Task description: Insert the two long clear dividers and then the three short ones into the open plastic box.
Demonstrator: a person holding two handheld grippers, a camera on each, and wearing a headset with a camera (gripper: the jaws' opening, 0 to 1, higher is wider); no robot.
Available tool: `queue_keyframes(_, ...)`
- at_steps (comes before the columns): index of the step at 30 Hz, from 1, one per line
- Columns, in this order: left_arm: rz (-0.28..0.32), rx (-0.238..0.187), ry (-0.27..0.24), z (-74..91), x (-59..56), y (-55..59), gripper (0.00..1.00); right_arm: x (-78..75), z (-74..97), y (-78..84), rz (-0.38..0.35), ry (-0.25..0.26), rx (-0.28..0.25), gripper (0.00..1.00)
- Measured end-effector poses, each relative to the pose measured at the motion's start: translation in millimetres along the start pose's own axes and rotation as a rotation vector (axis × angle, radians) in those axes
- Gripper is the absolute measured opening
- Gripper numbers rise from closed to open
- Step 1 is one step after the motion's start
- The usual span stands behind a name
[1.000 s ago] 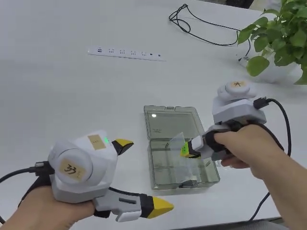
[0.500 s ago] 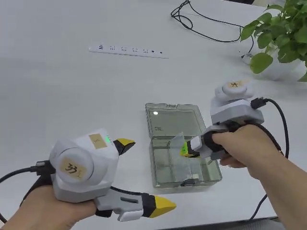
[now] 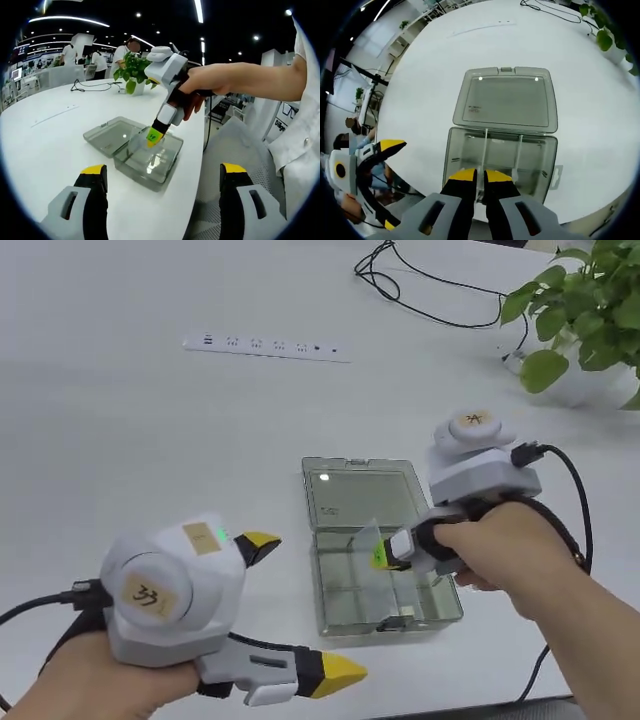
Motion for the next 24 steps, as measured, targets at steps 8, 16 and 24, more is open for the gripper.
queue_keyframes(8,0.006,0.0,-0.001,-0.4,0.5,0.2,0.95,7.3,-1.3,-0.5,0.069,0.014,-0.022,0.07)
queue_keyframes(16,0.006,0.001,-0.007,0.3,1.9,0.0,0.96,10.4,-11.0,1.0,0.099,-0.013,-0.033,0.09)
queue_keyframes(24,0.013,0.003,-0.013,0.2,2.2,0.4,0.96,9.2,-21.1,3.9,0.098,-0.032,-0.044,0.09)
Point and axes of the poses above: the centre of the closed fingertips' face, and the gripper's own axes: z roughly backward along the fingers, x roughly to its left, y roughly out of its underside, the point moved 8 cm from there along z, roughly backward along the fingers, and after that the axes turned 14 degrees about y, right-handed, at the moved point
